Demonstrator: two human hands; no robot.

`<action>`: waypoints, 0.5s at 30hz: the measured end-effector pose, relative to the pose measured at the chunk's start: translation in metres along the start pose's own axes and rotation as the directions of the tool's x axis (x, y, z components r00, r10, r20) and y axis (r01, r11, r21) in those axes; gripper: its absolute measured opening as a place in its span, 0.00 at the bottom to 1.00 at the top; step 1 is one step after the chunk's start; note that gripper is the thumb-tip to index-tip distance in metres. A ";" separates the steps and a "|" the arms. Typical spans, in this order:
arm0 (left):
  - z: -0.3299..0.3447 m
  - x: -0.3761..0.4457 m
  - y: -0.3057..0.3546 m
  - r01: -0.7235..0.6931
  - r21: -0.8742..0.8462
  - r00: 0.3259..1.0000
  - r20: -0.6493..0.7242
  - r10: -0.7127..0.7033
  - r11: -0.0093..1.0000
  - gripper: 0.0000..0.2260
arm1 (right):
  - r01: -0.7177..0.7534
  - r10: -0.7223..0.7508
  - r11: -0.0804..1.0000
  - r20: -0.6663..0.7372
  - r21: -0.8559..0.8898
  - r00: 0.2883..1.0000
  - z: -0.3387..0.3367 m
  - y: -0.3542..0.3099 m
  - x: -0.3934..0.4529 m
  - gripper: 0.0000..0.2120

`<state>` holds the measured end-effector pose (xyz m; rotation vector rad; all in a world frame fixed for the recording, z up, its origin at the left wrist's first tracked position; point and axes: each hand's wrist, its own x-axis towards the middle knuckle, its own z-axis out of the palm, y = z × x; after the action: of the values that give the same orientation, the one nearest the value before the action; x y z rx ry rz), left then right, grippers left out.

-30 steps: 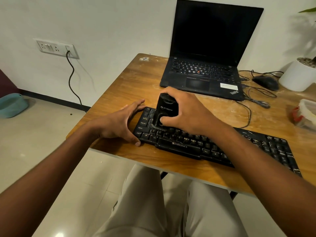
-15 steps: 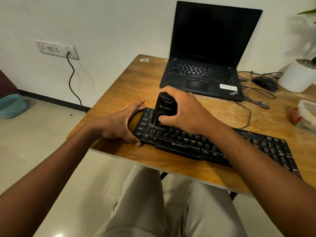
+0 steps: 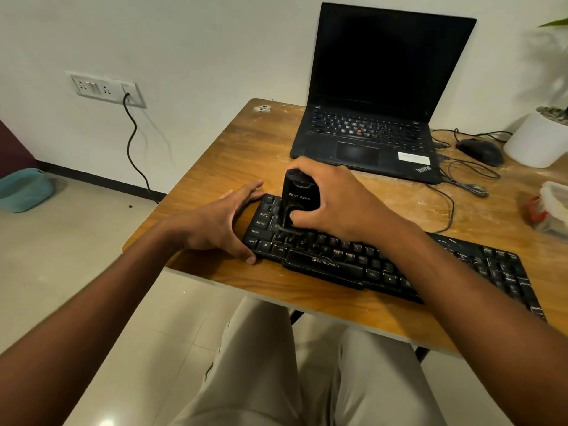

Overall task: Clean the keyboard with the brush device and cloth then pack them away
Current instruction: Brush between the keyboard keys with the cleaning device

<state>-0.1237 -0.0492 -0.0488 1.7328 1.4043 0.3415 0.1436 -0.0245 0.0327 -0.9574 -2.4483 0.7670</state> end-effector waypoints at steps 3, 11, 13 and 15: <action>0.000 0.001 -0.001 -0.004 0.003 1.000 0.000 0.004 1.000 0.67 | 0.028 -0.028 0.999 0.028 0.022 0.999 0.013 0.000 -0.002 0.23; 0.001 0.000 0.001 0.002 -0.009 1.000 0.009 -0.002 1.000 0.68 | -0.071 0.101 0.980 0.159 -0.186 0.982 -0.020 0.005 -0.011 0.21; 0.000 0.001 0.000 0.005 -0.016 1.000 0.005 -0.005 1.000 0.68 | -0.048 0.057 0.993 0.082 -0.106 0.995 -0.015 -0.001 -0.007 0.20; 0.001 0.001 0.000 0.007 -0.020 1.000 0.002 -0.007 1.000 0.67 | -0.019 0.019 1.000 -0.009 -0.023 1.000 -0.001 -0.007 0.001 0.23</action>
<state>-0.1229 -0.0486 -0.0496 1.7108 1.4011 0.3486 0.1405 -0.0278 0.0382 -0.9916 -2.4491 0.7402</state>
